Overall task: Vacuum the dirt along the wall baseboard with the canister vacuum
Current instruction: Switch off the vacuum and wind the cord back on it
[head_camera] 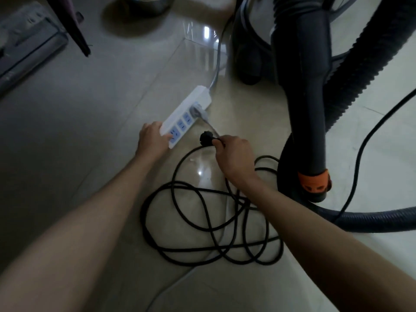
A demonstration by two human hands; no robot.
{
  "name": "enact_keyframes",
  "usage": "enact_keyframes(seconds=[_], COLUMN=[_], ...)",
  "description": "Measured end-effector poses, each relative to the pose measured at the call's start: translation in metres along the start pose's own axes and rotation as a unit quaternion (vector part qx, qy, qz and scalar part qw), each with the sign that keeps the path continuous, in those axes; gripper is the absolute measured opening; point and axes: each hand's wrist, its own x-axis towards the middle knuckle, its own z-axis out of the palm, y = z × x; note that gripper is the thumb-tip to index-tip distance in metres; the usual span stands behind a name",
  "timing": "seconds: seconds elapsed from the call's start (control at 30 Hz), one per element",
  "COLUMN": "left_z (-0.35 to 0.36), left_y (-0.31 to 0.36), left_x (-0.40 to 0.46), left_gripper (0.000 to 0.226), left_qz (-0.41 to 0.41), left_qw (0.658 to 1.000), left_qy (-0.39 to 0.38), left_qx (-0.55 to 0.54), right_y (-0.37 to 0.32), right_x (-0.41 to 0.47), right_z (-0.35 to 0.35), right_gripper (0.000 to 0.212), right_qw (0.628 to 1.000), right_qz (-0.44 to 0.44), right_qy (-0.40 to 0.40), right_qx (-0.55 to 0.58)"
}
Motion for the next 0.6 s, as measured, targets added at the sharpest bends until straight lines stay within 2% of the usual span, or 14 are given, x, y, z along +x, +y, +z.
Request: enact_keyframes(seconds=[0.1, 0.2, 0.3, 0.37, 0.43, 0.53, 0.6], left_z=[0.0, 0.013, 0.027, 0.037, 0.045, 0.044, 0.039], left_y=[-0.004, -0.007, -0.015, -0.02, -0.023, -0.026, -0.028], left_x=[-0.008, -0.039, -0.074, -0.091, -0.101, -0.101, -0.098], left_gripper=[0.042, 0.048, 0.044, 0.046, 0.054, 0.066, 0.073], left_qz=[0.019, 0.069, 0.097, 0.084, 0.066, 0.054, 0.066], left_qw=[1.0, 0.994, 0.985, 0.989, 0.99, 0.987, 0.982], left_qy=[0.002, 0.078, 0.128, 0.088, 0.006, -0.075, -0.133], left_qx=[0.015, 0.03, 0.057, 0.089, 0.121, 0.133, 0.114], right_y=[0.006, 0.022, 0.033, 0.036, 0.038, 0.042, 0.043], right_x=[-0.01, -0.024, -0.042, -0.048, -0.048, -0.048, -0.052], right_z=[0.002, 0.006, 0.014, 0.021, 0.027, 0.035, 0.041], right_gripper=[0.033, 0.03, 0.033, 0.043, 0.057, 0.069, 0.06], right_qw=[0.998, 0.988, 0.975, 0.963, 0.96, 0.977, 0.981], right_qz=[0.048, 0.113, 0.144, 0.174, 0.192, 0.191, 0.158], right_qy=[-0.022, -0.009, 0.001, -0.006, -0.012, -0.057, -0.107], right_qx=[0.046, 0.105, 0.171, 0.207, 0.203, 0.078, -0.044])
